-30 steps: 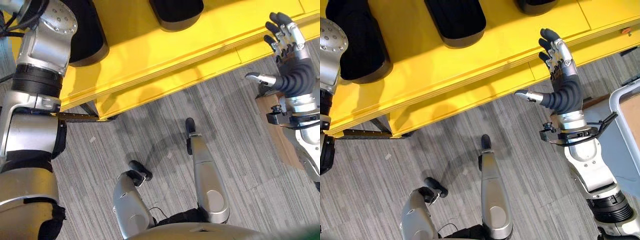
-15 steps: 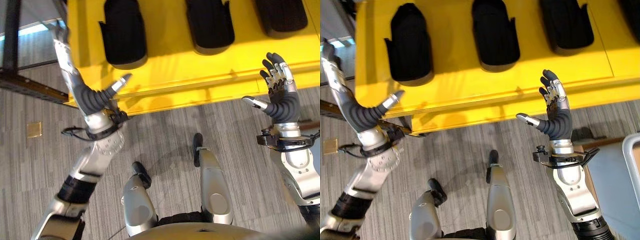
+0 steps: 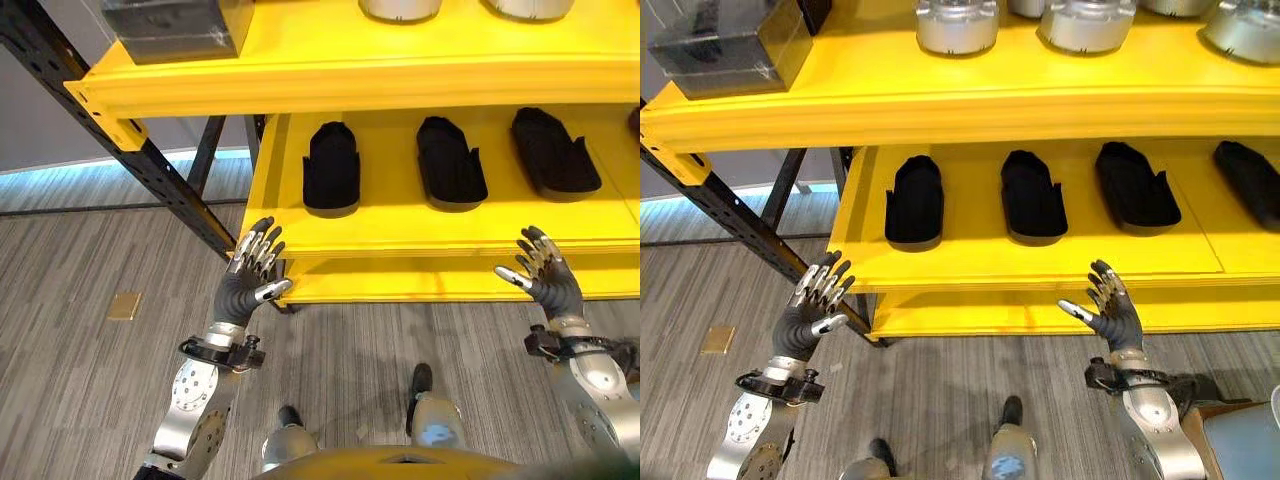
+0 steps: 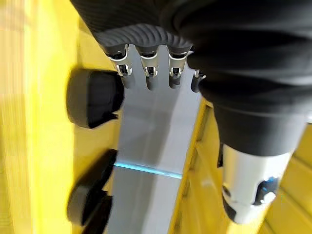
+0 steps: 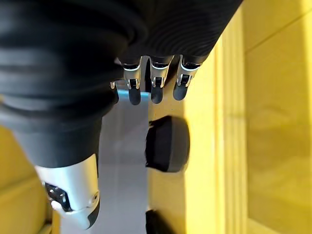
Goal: Move parts from the plastic box to the shelf.
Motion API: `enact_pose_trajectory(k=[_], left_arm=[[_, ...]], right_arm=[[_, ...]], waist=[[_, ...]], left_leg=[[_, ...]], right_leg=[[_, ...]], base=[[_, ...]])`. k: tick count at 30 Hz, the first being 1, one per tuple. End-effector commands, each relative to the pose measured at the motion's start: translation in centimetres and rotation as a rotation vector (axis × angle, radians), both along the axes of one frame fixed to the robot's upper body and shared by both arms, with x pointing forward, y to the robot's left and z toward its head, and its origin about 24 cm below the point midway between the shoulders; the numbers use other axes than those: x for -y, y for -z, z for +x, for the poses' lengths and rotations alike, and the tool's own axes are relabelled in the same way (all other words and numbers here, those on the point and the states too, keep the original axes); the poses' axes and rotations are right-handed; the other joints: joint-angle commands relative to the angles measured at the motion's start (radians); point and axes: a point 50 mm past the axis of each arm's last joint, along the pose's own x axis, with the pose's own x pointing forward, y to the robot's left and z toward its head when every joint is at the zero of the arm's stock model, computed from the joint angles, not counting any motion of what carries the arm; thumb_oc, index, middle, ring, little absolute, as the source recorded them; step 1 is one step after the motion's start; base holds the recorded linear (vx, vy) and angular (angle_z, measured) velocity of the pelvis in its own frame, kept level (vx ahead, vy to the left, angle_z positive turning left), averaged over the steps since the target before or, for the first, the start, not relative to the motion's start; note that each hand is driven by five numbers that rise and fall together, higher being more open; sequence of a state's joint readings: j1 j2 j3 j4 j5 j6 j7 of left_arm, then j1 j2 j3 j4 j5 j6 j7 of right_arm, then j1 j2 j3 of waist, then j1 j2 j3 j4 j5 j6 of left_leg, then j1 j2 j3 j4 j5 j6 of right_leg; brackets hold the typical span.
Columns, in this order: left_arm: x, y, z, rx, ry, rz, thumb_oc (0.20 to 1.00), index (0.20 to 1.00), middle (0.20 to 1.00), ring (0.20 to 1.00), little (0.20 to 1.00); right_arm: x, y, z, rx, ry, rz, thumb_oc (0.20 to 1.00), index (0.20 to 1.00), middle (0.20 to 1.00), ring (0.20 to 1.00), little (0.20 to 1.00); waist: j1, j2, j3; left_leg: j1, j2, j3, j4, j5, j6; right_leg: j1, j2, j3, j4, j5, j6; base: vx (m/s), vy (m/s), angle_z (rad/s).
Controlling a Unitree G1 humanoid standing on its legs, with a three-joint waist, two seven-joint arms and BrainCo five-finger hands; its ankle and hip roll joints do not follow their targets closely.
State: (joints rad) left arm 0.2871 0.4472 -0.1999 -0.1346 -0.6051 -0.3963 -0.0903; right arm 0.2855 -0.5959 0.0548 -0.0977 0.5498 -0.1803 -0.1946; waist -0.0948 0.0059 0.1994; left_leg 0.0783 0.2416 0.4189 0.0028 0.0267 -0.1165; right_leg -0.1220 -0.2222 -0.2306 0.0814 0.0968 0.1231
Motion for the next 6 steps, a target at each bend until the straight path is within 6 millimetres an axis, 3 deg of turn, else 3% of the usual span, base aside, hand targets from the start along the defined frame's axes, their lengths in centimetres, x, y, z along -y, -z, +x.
enact_pose_trajectory(k=[1, 4, 6], left_arm=[[-1.1, -1.2, 0.2, 0.051, 0.029, 0.122, 1.0, 1.0, 1.0, 1.0, 1.0], [-2.2, 0.6, -0.6, -0.024, -0.043, 0.172, 1.0, 1.0, 1.0, 1.0, 1.0], [-2.7, 0.8, -0.9, -0.035, -0.064, 0.175, 1.0, 1.0, 1.0, 1.0, 1.0]], right_arm=[[-0.5, -2.2, 1.2, 0.124, -0.036, -0.061, 1.0, 1.0, 1.0, 1.0, 1.0], [0.3, -0.4, 0.5, 0.036, 0.013, -0.105, 1.0, 1.0, 1.0, 1.0, 1.0], [0.7, 0.0, 0.1, 0.014, 0.041, -0.098, 1.0, 1.0, 1.0, 1.0, 1.0]], waist=[[-0.01, -0.044, 0.029], [-0.012, -0.046, 0.012], [-0.012, -0.047, 0.009]], left_leg=[[-0.008, 0.012, -0.005, 0.016, 0.0, -0.004], [0.032, 0.022, 0.023, -0.062, 0.039, -0.024], [0.043, 0.019, 0.032, -0.078, 0.044, -0.025]], right_leg=[[0.139, 0.036, -0.035, -0.073, -0.089, -0.01], [0.165, 0.02, -0.052, -0.158, -0.029, 0.022], [0.166, 0.013, -0.055, -0.164, -0.022, 0.031]], base=[[0.07, 0.063, -0.11], [0.03, 0.045, -0.08], [0.01, 0.036, -0.13]])
